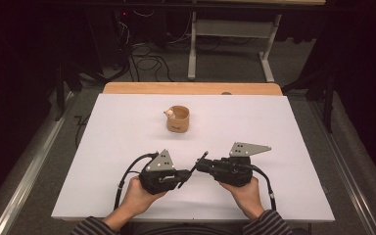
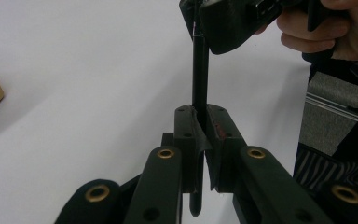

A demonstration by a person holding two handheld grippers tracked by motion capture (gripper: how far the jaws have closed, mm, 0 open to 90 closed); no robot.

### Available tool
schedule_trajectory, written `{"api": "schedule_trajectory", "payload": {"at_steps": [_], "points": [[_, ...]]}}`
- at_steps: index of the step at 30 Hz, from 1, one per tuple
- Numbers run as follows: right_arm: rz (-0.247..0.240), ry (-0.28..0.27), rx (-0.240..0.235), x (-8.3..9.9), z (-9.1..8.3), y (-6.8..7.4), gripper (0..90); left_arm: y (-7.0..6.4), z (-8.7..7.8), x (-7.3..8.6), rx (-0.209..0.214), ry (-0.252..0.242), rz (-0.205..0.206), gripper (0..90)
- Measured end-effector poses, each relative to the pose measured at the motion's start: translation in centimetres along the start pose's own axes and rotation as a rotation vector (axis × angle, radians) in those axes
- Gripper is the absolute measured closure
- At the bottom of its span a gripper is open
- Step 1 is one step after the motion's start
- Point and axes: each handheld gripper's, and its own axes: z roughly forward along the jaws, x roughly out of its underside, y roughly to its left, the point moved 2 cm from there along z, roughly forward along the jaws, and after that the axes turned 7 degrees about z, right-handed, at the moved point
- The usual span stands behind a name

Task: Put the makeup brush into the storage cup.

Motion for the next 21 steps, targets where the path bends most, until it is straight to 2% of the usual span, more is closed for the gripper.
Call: {"api": "schedule_trajectory", "payload": {"at_steps": [8, 16, 21], "points": [[0.018, -0.001, -0.038, -0.2, 0.1, 0.1, 85.3, -0.1, 0.0, 0.0, -0.003, 0.000, 0.004, 83.7], [0.010, 0.004, -0.036, -0.5, 0.2, 0.4, 85.6, 0.0, -0.1, -0.1, -0.004, -0.003, 0.007, 83.5], [-0.017, 0.017, -0.019, -1.0, 0.3, 0.8, 85.7, 0.1, 0.0, -0.3, -0.001, 0.013, 0.007, 79.8]]}}
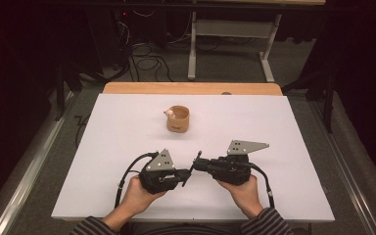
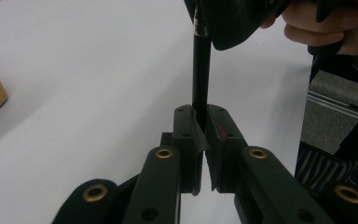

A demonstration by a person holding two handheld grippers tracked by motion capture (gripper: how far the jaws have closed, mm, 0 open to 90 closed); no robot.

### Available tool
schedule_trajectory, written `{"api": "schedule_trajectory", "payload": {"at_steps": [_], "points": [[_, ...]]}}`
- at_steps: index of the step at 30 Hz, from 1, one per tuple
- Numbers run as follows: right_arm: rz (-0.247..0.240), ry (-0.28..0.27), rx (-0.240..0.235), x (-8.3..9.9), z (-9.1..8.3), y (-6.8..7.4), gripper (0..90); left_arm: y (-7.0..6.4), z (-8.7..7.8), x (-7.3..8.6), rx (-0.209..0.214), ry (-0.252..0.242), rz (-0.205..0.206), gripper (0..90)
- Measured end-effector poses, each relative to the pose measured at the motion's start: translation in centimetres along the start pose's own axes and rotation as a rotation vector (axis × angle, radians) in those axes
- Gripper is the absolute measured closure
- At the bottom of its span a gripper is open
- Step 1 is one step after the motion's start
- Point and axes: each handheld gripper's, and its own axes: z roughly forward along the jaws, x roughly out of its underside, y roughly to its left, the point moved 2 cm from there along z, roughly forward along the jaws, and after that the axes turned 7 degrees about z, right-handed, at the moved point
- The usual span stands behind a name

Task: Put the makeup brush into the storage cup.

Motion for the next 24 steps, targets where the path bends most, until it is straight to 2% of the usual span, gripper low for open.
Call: {"api": "schedule_trajectory", "payload": {"at_steps": [6, 8, 12, 17, 24], "points": [[-0.057, 0.038, 0.034, -0.8, 0.5, 0.7, 85.7, 0.0, 0.0, -0.4, -0.014, 0.014, 0.017, 77.8], [-0.084, 0.054, 0.045, -1.1, 0.6, 1.1, 85.6, 0.1, -0.2, -0.5, -0.019, 0.016, 0.018, 77.9], [-0.107, 0.072, 0.052, -1.3, 0.8, 1.3, 85.6, 0.2, -0.3, -0.7, -0.019, 0.016, 0.013, 78.1], [-0.119, 0.085, 0.049, -1.3, 1.1, 1.6, 85.6, 0.3, -0.3, -0.7, -0.009, 0.019, 0.003, 81.9], [-0.123, 0.081, 0.048, -1.3, 1.2, 1.6, 85.5, 0.4, -0.3, -0.7, 0.002, 0.021, -0.015, 82.7]]}}
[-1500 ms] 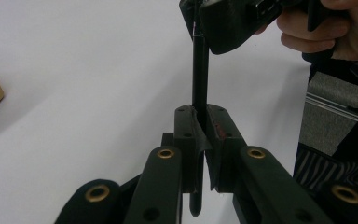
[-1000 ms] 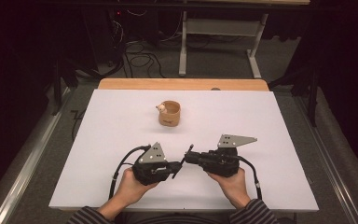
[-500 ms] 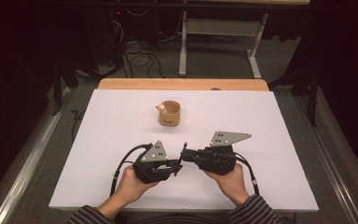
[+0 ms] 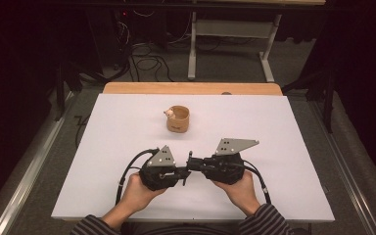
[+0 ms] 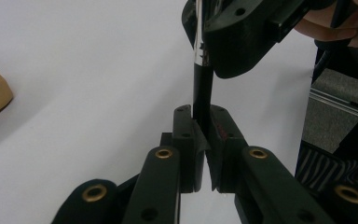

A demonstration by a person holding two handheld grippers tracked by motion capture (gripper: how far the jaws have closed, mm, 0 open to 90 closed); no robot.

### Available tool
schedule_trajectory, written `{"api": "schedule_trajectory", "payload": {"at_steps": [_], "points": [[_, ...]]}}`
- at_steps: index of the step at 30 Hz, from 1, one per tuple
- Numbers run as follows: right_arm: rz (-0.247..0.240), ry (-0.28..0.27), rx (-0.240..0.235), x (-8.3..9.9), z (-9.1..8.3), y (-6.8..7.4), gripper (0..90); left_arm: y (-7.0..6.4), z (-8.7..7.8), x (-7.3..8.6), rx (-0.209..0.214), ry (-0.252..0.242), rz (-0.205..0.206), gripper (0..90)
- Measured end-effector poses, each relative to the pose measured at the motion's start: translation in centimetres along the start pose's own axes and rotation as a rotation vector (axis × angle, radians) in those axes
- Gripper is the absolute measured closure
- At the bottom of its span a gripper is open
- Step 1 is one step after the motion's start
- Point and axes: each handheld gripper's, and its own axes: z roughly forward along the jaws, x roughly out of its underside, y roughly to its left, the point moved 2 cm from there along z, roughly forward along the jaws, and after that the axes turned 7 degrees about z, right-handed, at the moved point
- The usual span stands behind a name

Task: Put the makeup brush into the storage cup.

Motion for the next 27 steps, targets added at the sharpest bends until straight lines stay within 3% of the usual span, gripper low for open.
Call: {"api": "schedule_trajectory", "payload": {"at_steps": [15, 20, 23, 27], "points": [[-0.008, -0.015, -0.003, 0.0, 0.1, 0.2, 83.9, 0.1, -0.2, 0.0, 0.008, -0.014, -0.016, 83.9], [-0.004, -0.028, 0.006, 0.0, 0.1, 0.1, 69.3, 0.3, -0.4, 0.1, -0.002, -0.024, -0.022, 84.0], [-0.008, -0.068, 0.014, 0.1, -0.3, 0.0, 59.0, 0.4, -0.5, 0.1, -0.005, -0.029, -0.027, 84.0], [0.007, -0.123, 0.019, 0.2, -1.1, -0.4, 51.9, 0.6, -0.7, 0.1, -0.007, -0.038, -0.035, 84.0]]}}
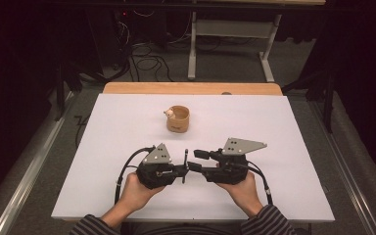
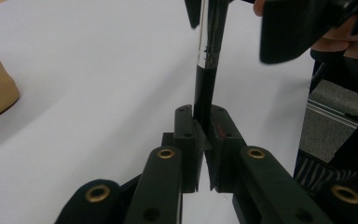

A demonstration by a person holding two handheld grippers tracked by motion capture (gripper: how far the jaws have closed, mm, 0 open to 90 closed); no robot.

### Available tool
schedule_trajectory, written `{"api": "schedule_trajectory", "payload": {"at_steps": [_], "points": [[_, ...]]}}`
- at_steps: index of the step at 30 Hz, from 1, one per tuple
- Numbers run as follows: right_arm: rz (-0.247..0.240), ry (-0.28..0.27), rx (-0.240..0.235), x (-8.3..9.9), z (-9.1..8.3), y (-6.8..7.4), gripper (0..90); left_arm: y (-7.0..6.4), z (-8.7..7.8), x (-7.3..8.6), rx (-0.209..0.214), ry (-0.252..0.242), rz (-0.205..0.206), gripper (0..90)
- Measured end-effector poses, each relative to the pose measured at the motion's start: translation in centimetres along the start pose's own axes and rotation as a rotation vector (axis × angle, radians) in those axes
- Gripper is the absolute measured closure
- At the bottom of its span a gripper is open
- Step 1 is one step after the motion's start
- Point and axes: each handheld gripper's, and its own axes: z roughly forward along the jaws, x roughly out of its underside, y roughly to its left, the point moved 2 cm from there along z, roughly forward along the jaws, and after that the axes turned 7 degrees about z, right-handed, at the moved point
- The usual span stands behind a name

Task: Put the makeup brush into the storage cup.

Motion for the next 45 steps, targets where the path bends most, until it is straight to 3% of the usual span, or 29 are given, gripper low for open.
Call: {"api": "schedule_trajectory", "payload": {"at_steps": [10, 21, 26, 30, 33, 45], "points": [[0.007, -0.080, 0.072, 0.2, -2.5, -1.2, 41.3, 0.3, -0.4, 0.1, -0.007, -0.007, -0.010, 84.0], [0.020, -0.116, 0.149, 1.5, -5.6, -2.5, 37.3, 0.7, -1.0, 0.2, -0.016, -0.021, -0.020, 84.0], [0.012, -0.132, 0.208, 2.4, -7.1, -3.3, 34.4, 1.0, -1.1, 0.2, -0.017, -0.028, -0.034, 84.0], [0.022, -0.141, 0.282, 3.3, -8.1, -3.7, 29.4, 1.3, -1.3, 0.2, -0.024, -0.036, -0.044, 84.0], [0.044, -0.148, 0.306, 4.2, -8.9, -4.4, 29.8, 1.5, -1.6, 0.0, -0.032, -0.042, -0.048, 84.0], [0.090, -0.178, 0.368, 6.1, -10.1, -6.5, 28.9, 2.8, -3.0, -1.4, -0.085, -0.061, -0.035, 83.9]]}}
